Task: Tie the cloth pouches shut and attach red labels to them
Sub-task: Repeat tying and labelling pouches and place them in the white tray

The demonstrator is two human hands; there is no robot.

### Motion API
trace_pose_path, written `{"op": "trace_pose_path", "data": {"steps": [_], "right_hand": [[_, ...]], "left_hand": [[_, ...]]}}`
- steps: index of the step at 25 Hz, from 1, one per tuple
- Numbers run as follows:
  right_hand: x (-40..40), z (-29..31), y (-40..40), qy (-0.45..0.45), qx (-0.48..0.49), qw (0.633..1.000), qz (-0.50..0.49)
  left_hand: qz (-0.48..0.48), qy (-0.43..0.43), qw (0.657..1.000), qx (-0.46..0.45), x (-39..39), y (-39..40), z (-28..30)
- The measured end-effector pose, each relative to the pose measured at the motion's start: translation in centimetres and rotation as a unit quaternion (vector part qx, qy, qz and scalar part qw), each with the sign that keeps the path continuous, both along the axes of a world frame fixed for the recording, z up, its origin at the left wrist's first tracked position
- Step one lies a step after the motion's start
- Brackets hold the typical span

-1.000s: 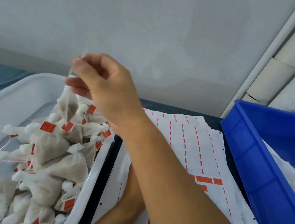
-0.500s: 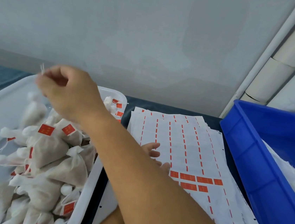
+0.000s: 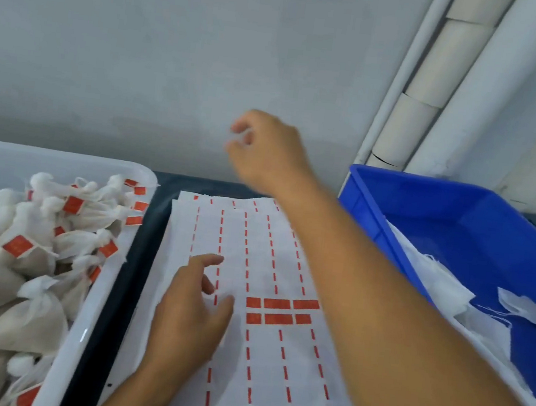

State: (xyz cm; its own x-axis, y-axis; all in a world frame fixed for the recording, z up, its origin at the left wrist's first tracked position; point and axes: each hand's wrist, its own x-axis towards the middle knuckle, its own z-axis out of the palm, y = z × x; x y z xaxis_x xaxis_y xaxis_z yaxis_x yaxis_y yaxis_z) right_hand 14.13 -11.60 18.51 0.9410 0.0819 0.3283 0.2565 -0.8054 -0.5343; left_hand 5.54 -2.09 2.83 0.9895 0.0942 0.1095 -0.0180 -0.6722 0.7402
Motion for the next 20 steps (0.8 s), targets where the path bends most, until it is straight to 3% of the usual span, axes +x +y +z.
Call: {"op": "trace_pose_path", "data": {"steps": [2,4,6,9,12,15,20], "right_hand": [[0.9,0.3,-6.9,0.029,-0.046,0.992,-0.113],[1.1,-0.3,-13.1,0.065,-0.105,0.972,-0.202],[0.5,-1.3,-18.0,0.114,-0.156,0.945,-0.263],[-1.0,-2.0,-22.6,0.261,-0.233,0.891,-0.29],[-2.3,-2.4,-24.8,0.382,-0.172,0.864,-0.281],[-3.2,-3.0,-25.1,0.381,-0.135,0.875,-0.266],[-3.2,-4.6,-24.4,0.271,-0.236,0.89,-0.283]], "left_hand": [[0.051,0.03,0.998,-0.037,-2.3,1.1,-1.3],[0.035,0.029,0.999,0.011,-2.9,1.4,-1.5],[0.039,0.035,0.999,-0.014,-3.2,0.1,-1.1],[0.03,0.066,0.997,-0.007,-2.4,1.2,-1.9],[0.025,0.071,0.997,0.001,-2.6,0.5,-1.7],[0.017,0.075,0.997,-0.01,-2.2,0.7,-2.0],[0.012,0.066,0.998,-0.02,-2.4,0.7,-1.6]]}}
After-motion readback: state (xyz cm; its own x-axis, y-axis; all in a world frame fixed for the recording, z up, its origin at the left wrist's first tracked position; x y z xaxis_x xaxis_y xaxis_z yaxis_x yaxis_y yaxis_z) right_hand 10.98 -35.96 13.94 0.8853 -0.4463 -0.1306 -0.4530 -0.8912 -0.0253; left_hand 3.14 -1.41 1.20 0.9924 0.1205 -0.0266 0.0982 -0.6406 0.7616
